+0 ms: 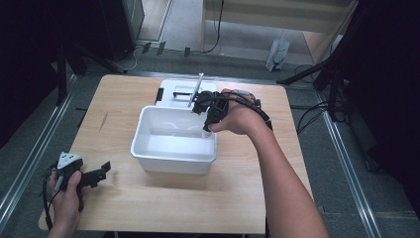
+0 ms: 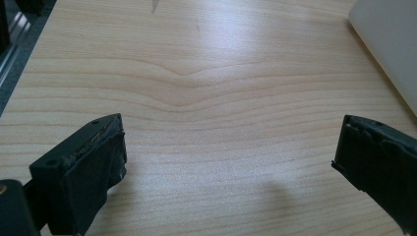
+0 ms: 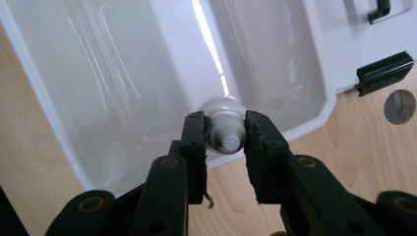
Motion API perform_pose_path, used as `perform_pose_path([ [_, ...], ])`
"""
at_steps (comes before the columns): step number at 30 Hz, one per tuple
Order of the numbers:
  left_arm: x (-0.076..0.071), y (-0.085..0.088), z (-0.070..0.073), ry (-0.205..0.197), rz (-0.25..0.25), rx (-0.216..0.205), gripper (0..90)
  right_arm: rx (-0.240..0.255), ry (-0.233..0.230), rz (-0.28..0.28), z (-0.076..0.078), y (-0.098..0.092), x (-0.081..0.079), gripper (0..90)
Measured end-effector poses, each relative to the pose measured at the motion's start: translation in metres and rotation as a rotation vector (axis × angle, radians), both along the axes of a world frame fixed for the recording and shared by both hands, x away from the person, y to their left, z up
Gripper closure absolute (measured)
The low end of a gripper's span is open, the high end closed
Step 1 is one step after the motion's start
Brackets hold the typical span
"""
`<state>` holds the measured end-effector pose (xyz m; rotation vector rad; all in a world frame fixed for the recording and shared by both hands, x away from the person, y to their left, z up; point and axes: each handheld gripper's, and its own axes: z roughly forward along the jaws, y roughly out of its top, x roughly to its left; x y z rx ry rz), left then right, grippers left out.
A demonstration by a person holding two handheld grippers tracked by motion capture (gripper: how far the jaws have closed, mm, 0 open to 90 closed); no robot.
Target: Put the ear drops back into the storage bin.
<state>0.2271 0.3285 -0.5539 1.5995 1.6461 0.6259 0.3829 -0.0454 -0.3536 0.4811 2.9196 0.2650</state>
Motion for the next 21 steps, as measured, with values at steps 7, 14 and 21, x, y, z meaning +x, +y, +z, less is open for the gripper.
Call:
perform_pose_path([
  [7,0.000,0.000,0.000,0.001,-0.001,0.002,0.1,-0.010,0.014,0.037,-0.023,-0.004,0.003,72.1],
  [14,0.000,0.000,0.000,-0.001,0.000,0.002,0.1,-0.024,0.021,0.088,-0.038,-0.004,0.004,72.1],
  [21,0.000,0.000,0.000,-0.002,-0.001,0.002,0.1,-0.078,0.020,0.140,-0.056,0.003,0.003,72.1],
])
